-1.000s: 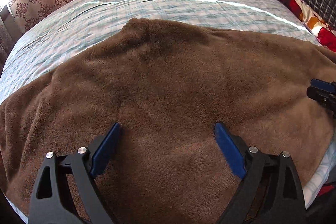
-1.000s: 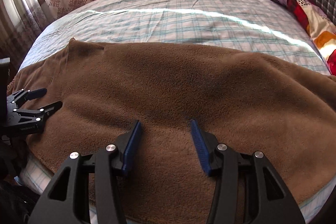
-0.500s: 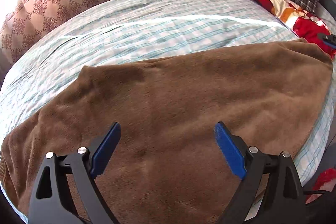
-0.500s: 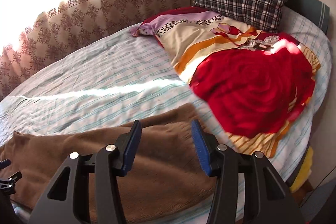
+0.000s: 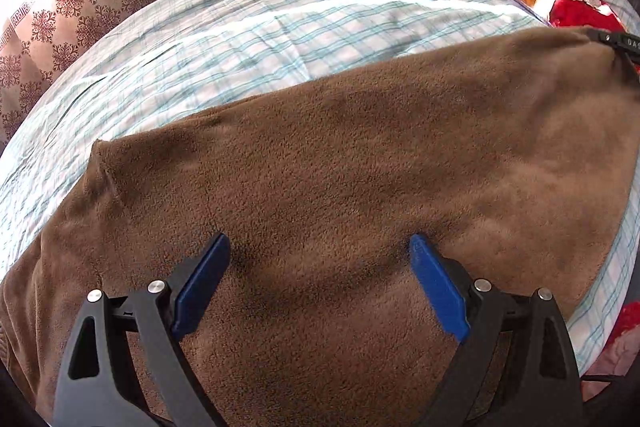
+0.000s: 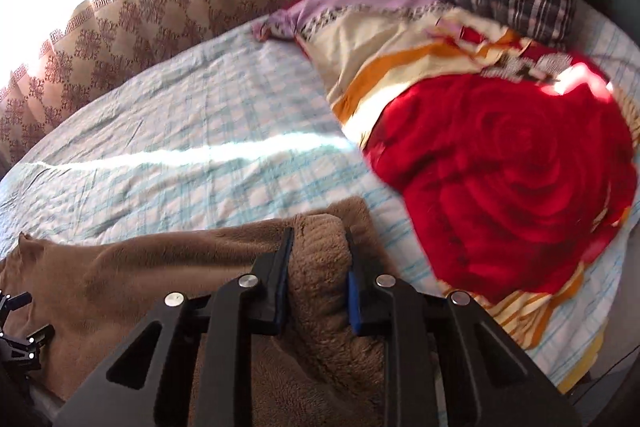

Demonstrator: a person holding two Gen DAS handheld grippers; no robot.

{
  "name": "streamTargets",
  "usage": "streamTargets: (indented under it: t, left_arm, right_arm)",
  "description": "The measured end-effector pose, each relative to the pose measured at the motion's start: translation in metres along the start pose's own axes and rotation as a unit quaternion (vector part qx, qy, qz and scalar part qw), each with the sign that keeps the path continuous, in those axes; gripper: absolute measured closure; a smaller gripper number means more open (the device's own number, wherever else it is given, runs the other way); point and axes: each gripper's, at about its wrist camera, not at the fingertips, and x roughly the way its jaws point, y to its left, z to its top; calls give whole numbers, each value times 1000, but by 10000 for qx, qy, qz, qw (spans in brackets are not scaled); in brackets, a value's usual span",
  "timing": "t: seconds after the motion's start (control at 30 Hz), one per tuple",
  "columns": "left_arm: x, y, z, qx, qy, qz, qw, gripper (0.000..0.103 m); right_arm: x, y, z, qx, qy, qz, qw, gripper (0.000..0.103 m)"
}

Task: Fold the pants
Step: 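Grasp the pant cuff with the right tool and lift it up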

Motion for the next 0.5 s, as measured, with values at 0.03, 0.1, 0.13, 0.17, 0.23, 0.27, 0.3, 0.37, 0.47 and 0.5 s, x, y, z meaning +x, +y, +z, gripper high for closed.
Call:
streamTargets:
  t: [0.03,0.1,0.13,0.17,0.23,0.27,0.3,0.37,0.47,0.5]
  left_arm:
    - [1,0,-1,2,6,10,10000,11]
    - [4,-1,-1,-5,9,62,10000,9]
    - [5,-2,-2,-6,25,78,10000,8]
    - [7,-2,-2,0,39,76,10000,8]
    - [7,-2,-2,8,44,67,10000,8]
    - [8,-1,-2,6,51,55,10000,8]
    - [8,-1,-1,-2,62,45,10000,8]
    - [9,-1,-1,-7,87,34,10000,7]
    - [9,0,0,-8,97,23,10000,7]
    - [8,-1,1,-22,98,24,9999,7]
  right_arm:
    - [-2,2,2,-61,-139,-54,9999,82]
    - [11,7,0,-201,-128,-221,9995,82]
    - [24,5,-1,-192,18,-245,9995,81]
    - [38,1,-5,-156,187,-258,9994,81]
    - [57,-6,-15,-94,469,-253,9985,81]
    - [59,-6,-16,-79,467,-257,9985,80]
    - [57,-8,-17,-39,435,-201,9988,77]
    - [50,-13,-13,133,392,-74,9991,68]
    - [18,-32,-11,700,104,116,9974,42]
    - [8,-40,-12,890,71,195,9958,42]
